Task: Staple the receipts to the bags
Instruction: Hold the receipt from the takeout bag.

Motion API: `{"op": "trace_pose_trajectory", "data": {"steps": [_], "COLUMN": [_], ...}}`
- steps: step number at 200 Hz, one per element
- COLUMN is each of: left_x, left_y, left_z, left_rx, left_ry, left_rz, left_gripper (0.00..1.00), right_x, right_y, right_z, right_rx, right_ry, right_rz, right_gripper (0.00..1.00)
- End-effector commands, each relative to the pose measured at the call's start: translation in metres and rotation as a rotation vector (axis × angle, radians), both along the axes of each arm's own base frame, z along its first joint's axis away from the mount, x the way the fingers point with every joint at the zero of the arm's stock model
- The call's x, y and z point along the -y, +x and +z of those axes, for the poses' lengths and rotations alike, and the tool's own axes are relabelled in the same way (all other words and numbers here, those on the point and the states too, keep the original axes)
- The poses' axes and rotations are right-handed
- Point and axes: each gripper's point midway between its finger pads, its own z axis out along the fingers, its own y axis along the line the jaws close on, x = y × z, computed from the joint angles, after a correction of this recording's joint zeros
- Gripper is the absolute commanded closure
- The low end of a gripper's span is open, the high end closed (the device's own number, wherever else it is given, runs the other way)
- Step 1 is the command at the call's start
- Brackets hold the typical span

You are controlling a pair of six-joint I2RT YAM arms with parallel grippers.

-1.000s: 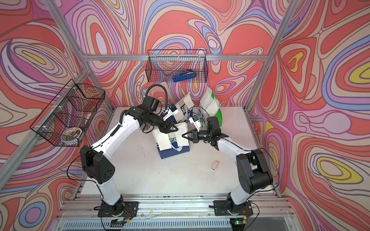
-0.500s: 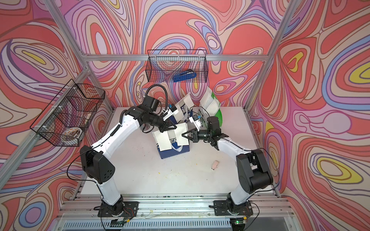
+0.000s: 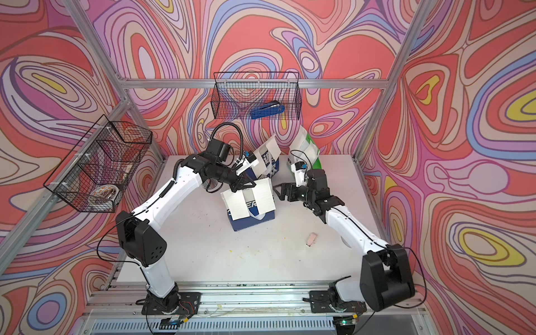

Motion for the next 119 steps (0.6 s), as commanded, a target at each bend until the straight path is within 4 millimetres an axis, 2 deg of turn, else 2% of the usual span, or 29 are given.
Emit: {"op": "trace_pose_trajectory", "data": {"steps": [1,18,46,67,88,119], "left_x": [0.000,-0.001,-0.003,-0.004,-0.006,-0.006], "left_y": [-0.011,-0.014,-0.016,-0.019,-0.019,-0.019], "left_z": [0.010,0.010,0.008,0.006,0.006,0.005], "left_rx": [-0.005,-0.009,-0.018,-0.015,-0.003,0.000], "left_ry": [-0.008,-0.011,-0.005,0.004,0.012,0.015], "left_rz": [-0.036,-0.041,-0.036,-0.038,-0.040,-0.043], "left_gripper": [1.00,1.00,1.00,1.00,1.00,1.00], "right_x": [0.092,0.100,0.116,0.103,0.094,0.096], "right_y": [-0.022,-0.046,-0.104,-0.133,-0.144,-0.146], "right_z": [-0.040,-0.062,-0.116,-0.153,-0.175,-0.179], "right_rx": [-0.252,-0.426,-0.821,-1.028,-1.091,-1.092], "right_ry": [-0.173,-0.153,-0.254,-0.278,-0.227,-0.228], "right_rz": [-0.522,-0.628,-0.811,-0.765,-0.752,-0.777], "right_gripper": [0.02,0.02,0.02,0.02,0.06,0.09]}}
